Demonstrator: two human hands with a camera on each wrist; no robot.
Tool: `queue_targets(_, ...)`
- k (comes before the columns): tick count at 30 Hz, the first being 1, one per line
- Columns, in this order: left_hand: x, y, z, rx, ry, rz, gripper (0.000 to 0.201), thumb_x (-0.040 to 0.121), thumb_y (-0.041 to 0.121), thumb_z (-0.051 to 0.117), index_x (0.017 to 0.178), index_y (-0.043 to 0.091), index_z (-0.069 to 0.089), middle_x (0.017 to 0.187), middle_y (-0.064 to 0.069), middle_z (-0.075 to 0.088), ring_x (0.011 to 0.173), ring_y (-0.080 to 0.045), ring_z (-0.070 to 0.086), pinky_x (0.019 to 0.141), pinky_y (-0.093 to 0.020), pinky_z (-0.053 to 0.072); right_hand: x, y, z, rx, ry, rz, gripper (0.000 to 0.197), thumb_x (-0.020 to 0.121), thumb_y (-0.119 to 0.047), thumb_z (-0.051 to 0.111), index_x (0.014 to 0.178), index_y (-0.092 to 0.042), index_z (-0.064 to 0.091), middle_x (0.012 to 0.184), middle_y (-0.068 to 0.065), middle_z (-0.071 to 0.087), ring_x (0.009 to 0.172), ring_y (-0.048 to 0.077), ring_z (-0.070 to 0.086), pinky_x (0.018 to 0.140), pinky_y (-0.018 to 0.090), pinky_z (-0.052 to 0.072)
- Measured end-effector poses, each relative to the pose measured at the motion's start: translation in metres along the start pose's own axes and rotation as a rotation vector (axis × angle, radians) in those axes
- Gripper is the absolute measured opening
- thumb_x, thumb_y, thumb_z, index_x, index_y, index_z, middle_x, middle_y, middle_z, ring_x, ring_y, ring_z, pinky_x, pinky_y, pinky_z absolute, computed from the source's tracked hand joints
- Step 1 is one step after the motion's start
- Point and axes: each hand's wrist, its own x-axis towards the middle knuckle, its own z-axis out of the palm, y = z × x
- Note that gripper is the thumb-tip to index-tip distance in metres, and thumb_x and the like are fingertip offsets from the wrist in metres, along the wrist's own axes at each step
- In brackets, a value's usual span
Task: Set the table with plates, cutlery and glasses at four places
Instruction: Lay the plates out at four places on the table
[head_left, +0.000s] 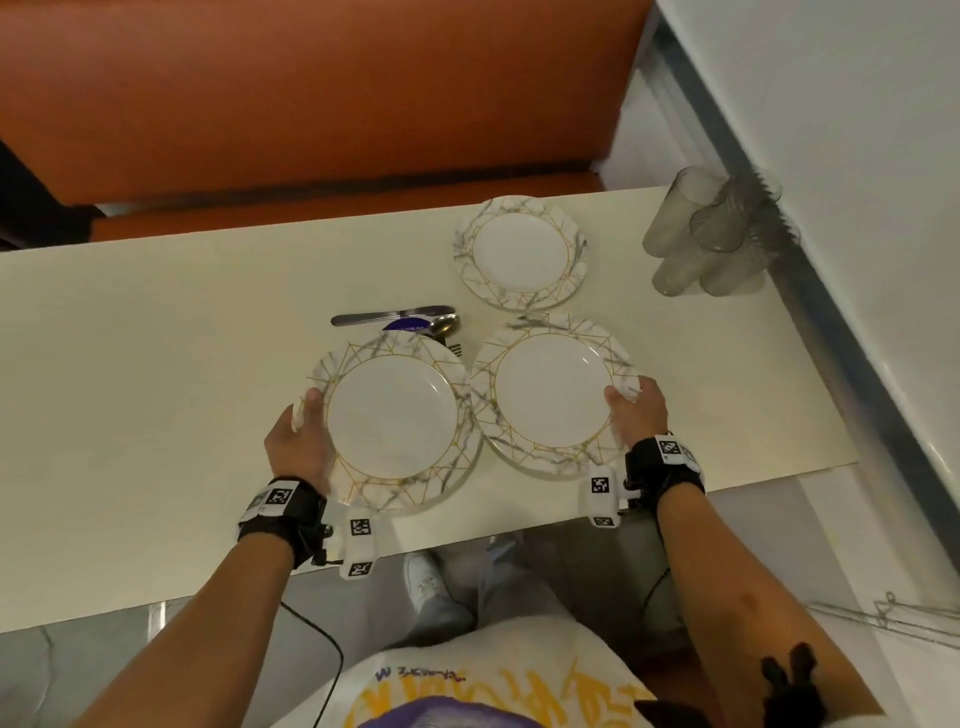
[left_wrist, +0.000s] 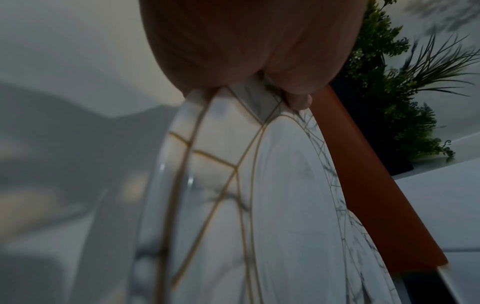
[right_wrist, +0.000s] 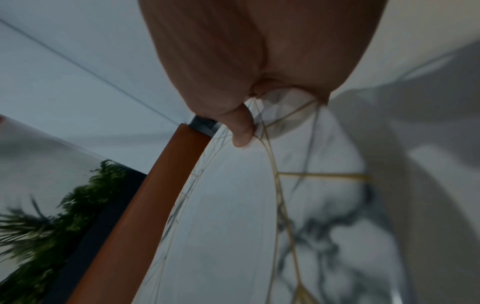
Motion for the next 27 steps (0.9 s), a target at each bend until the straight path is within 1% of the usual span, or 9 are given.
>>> queue_targets(2, -0.005, 0.002, -0.005, -0.005, 0.019, 0.003, 0.046, 0.097, 0.058, 0.059, 0.082, 0.014, 0.062, 0.083, -0.001, 0.064, 0.081, -0.021, 0.061, 0.073, -0.024, 0.047, -0.005, 0.013, -0.002, 0.019, 0.027, 0.037, 0.053, 0.094, -0.030, 0.066, 0.140, -0.012, 0.047, 0.136, 0.012, 0.057, 0.123, 0.033, 0.057, 0.100, 0.040, 0.047)
queue_targets(4, -0.005, -0.002, -0.008, -0.004, 0.019, 0.010, 0.039, 0.101, 0.049, 0.058, 0.079, 0.017, 0.056, 0.080, 0.003, 0.056, 0.077, -0.014, 0.054, 0.067, -0.019, 0.039, -0.010, 0.023, -0.003, 0.039, 0.044, 0.069, 0.055, 0.094, -0.029, 0.066, 0.142, -0.012, 0.046, 0.136, 0.012, 0.057, 0.123, 0.034, 0.057, 0.101, 0.040, 0.048)
queue_targets(7, -0.007, -0.006, -0.017, 0.012, 0.016, 0.050, 0.050, 0.102, 0.050, 0.057, 0.108, 0.002, 0.068, 0.100, -0.013, 0.067, 0.094, -0.032, 0.061, 0.081, -0.029, 0.042, -0.015, 0.036, -0.005, 0.038, 0.076, 0.107, 0.054, 0.094, -0.025, 0.066, 0.142, -0.012, 0.046, 0.135, 0.015, 0.058, 0.120, 0.034, 0.058, 0.094, 0.035, 0.046)
queue_targets(9, -0.005, -0.010, -0.021, 0.044, 0.020, 0.061, 0.060, 0.101, 0.053, 0.056, 0.108, -0.006, 0.065, 0.098, -0.021, 0.067, 0.092, -0.043, 0.060, 0.080, -0.036, 0.045, -0.019, 0.041, -0.006, 0.022, 0.090, 0.124, 0.054, 0.095, -0.023, 0.066, 0.144, -0.011, 0.045, 0.136, 0.017, 0.058, 0.117, 0.033, 0.059, 0.090, 0.032, 0.044)
queue_targets(11, -0.006, -0.010, -0.023, 0.055, 0.012, 0.055, 0.061, 0.101, 0.052, 0.056, 0.109, -0.008, 0.065, 0.091, -0.015, 0.065, 0.081, -0.034, 0.058, 0.079, -0.035, 0.046, -0.022, 0.043, -0.007, 0.012, 0.096, 0.137, 0.056, 0.096, -0.023, 0.065, 0.145, -0.010, 0.043, 0.136, 0.017, 0.058, 0.113, 0.032, 0.059, 0.088, 0.031, 0.044)
queue_targets(14, -0.007, -0.011, -0.022, 0.070, 0.007, 0.056, 0.056, 0.101, 0.052, 0.055, 0.104, -0.003, 0.066, 0.087, -0.007, 0.063, 0.076, -0.019, 0.052, 0.077, -0.031, 0.042, -0.025, 0.044, -0.008, -0.047, 0.101, 0.165, 0.059, 0.094, -0.026, 0.067, 0.146, -0.010, 0.044, 0.139, 0.016, 0.056, 0.122, 0.036, 0.058, 0.097, 0.039, 0.049)
queue_targets(18, -0.011, -0.007, -0.020, 0.082, -0.003, 0.063, 0.050, 0.101, 0.053, 0.056, 0.090, 0.005, 0.063, 0.079, -0.003, 0.062, 0.069, -0.016, 0.052, 0.077, -0.031, 0.041, -0.025, 0.047, -0.008, -0.133, 0.107, 0.147, 0.065, 0.090, -0.024, 0.073, 0.144, -0.007, 0.043, 0.144, 0.017, 0.051, 0.130, 0.036, 0.052, 0.106, 0.042, 0.046)
queue_targets(23, -0.006, -0.008, -0.019, 0.071, 0.014, 0.046, 0.065, 0.095, 0.062, 0.059, 0.119, 0.002, 0.068, 0.114, -0.010, 0.072, 0.104, -0.029, 0.064, 0.094, -0.036, 0.050, -0.028, 0.049, -0.008, -0.087, 0.121, 0.135, 0.063, 0.088, -0.015, 0.075, 0.141, -0.010, 0.042, 0.140, 0.017, 0.053, 0.126, 0.036, 0.055, 0.102, 0.039, 0.046)
queue_targets(27, -0.008, -0.006, -0.019, 0.091, -0.008, 0.058, 0.050, 0.098, 0.057, 0.058, 0.099, 0.008, 0.068, 0.097, -0.009, 0.070, 0.086, -0.023, 0.059, 0.082, -0.031, 0.045, -0.026, 0.047, -0.009, -0.132, 0.115, 0.115, 0.063, 0.086, -0.016, 0.076, 0.139, -0.007, 0.043, 0.139, 0.017, 0.051, 0.125, 0.036, 0.054, 0.101, 0.039, 0.046)
